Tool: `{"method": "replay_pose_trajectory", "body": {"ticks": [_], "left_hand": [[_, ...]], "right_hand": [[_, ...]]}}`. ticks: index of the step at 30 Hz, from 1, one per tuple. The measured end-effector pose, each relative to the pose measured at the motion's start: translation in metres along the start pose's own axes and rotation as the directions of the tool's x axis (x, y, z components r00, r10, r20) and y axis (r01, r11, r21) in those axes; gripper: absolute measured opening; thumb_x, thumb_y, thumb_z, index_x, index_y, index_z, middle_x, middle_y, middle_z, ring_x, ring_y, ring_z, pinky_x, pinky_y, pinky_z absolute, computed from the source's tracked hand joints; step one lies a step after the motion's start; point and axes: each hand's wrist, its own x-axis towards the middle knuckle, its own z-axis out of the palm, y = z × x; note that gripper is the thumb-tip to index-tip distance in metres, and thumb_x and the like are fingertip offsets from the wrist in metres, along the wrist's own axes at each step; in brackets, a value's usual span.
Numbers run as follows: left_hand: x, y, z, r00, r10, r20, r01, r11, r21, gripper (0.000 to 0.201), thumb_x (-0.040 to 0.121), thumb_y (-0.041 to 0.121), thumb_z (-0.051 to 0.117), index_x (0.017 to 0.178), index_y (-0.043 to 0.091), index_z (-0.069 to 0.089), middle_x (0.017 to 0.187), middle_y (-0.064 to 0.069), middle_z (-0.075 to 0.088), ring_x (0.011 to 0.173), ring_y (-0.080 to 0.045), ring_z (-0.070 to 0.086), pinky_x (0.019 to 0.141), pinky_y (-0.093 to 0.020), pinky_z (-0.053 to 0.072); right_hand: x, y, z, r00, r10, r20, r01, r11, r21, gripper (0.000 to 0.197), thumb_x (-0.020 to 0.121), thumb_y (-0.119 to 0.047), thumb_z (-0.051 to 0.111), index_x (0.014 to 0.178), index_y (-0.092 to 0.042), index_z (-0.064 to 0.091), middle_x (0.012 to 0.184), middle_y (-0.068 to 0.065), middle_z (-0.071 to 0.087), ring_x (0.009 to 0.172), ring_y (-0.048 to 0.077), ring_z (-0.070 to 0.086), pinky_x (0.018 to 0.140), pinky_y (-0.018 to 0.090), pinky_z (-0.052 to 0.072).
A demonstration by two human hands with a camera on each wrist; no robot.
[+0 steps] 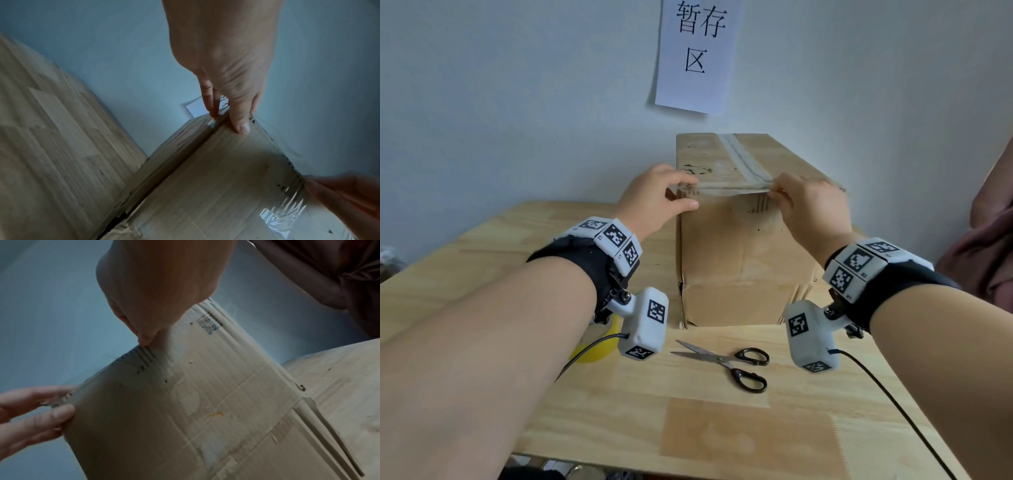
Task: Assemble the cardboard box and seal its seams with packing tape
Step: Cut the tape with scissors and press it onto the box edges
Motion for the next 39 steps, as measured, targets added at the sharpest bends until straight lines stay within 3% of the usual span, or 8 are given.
{"method": "replay_pose_trajectory", "body": {"ticks": [9, 12, 17, 20, 25, 29, 34, 39], "left_hand": [[-0.009, -0.002, 0.002, 0.995, -0.002, -0.100, -0.012, 0.991, -0.137, 0.021, 0.086, 0.021, 0.067, 0.106, 0.021, 0.071, 0.117, 0.011, 0.063, 0.109, 0.000, 0.053, 0.095, -0.002, 0.029], [-0.005, -0.001, 0.004, 0.997, -0.010, -0.080, -0.004, 0.984, -0.177, 0.018, 0.086, 0.016, 0.067, 0.103, 0.018, 0.068, 0.109, 0.006, 0.065, 0.106, -0.007, 0.055, 0.095, -0.015, 0.038], [-0.004, -0.003, 0.008, 0.999, -0.034, -0.038, 0.024, 0.970, -0.243, 0.016, 0.087, 0.011, 0.064, 0.101, 0.018, 0.065, 0.106, 0.002, 0.055, 0.104, -0.010, 0.052, 0.089, -0.007, 0.033], [-0.006, -0.005, 0.011, 0.996, -0.083, -0.043, 0.062, 0.929, -0.366, 0.016, 0.086, 0.011, 0.065, 0.091, 0.026, 0.065, 0.115, -0.003, 0.058, 0.109, -0.014, 0.055, 0.095, -0.022, 0.037], [-0.009, -0.007, 0.009, 0.993, -0.108, -0.057, 0.074, 0.901, -0.427, 0.025, 0.083, 0.008, 0.067, 0.080, 0.033, 0.064, 0.117, -0.010, 0.060, 0.109, -0.019, 0.057, 0.098, -0.030, 0.039], [-0.009, -0.010, 0.004, 0.995, -0.094, -0.047, 0.071, 0.930, -0.360, 0.022, 0.083, 0.008, 0.066, 0.079, 0.030, 0.066, 0.109, -0.004, 0.061, 0.108, -0.012, 0.055, 0.094, -0.017, 0.037], [-0.005, -0.004, -0.004, 0.998, -0.041, -0.041, 0.033, 0.985, -0.172, 0.011, 0.086, 0.013, 0.057, 0.077, 0.019, 0.060, 0.103, -0.005, 0.063, 0.103, -0.017, 0.056, 0.091, -0.025, 0.038], [0.004, 0.005, 0.002, 0.998, 0.058, 0.002, -0.058, 0.998, -0.028, 0.028, 0.093, 0.037, 0.055, 0.110, 0.018, 0.066, 0.100, 0.005, 0.064, 0.096, -0.013, 0.057, 0.087, -0.025, 0.042]], "right_hand": [[0.005, -0.039, 0.006, 0.970, -0.242, -0.005, 0.242, 0.969, 0.043, 0.016, 0.087, -0.013, 0.058, 0.100, -0.008, 0.066, 0.092, 0.008, 0.070, 0.084, 0.031, 0.065, 0.075, 0.040, 0.049], [0.014, -0.060, 0.014, 0.962, -0.263, 0.072, 0.259, 0.964, 0.061, 0.019, 0.089, -0.015, 0.056, 0.106, -0.009, 0.062, 0.095, 0.009, 0.068, 0.084, 0.032, 0.062, 0.071, 0.035, 0.043], [0.023, -0.068, 0.021, 0.973, -0.210, 0.096, 0.203, 0.976, 0.077, 0.014, 0.091, -0.014, 0.050, 0.094, -0.007, 0.062, 0.081, 0.011, 0.064, 0.067, 0.034, 0.058, 0.057, 0.031, 0.032], [0.016, -0.069, 0.025, 0.984, -0.178, 0.019, 0.173, 0.974, 0.148, 0.011, 0.086, -0.016, 0.055, 0.084, -0.009, 0.063, 0.071, 0.008, 0.062, 0.053, 0.031, 0.054, 0.046, 0.030, 0.039], [0.009, -0.072, 0.031, 0.987, -0.157, -0.031, 0.159, 0.973, 0.166, 0.014, 0.086, -0.019, 0.055, 0.081, -0.010, 0.065, 0.084, 0.007, 0.066, 0.062, 0.032, 0.060, 0.053, 0.031, 0.041], [0.006, -0.077, 0.035, 0.983, -0.177, -0.038, 0.181, 0.970, 0.164, 0.025, 0.083, -0.022, 0.046, 0.077, -0.009, 0.067, 0.086, 0.008, 0.067, 0.068, 0.033, 0.062, 0.058, 0.036, 0.047], [0.000, -0.083, 0.031, 0.971, -0.225, 0.085, 0.222, 0.974, 0.044, 0.028, 0.075, -0.030, 0.046, 0.069, -0.011, 0.066, 0.089, 0.008, 0.064, 0.077, 0.034, 0.060, 0.070, 0.043, 0.049], [0.022, -0.075, 0.013, 0.991, -0.099, 0.095, 0.075, 0.969, 0.235, 0.023, 0.097, -0.029, 0.044, 0.100, -0.008, 0.052, 0.078, 0.004, 0.062, 0.068, 0.029, 0.058, 0.056, 0.030, 0.034]]}}
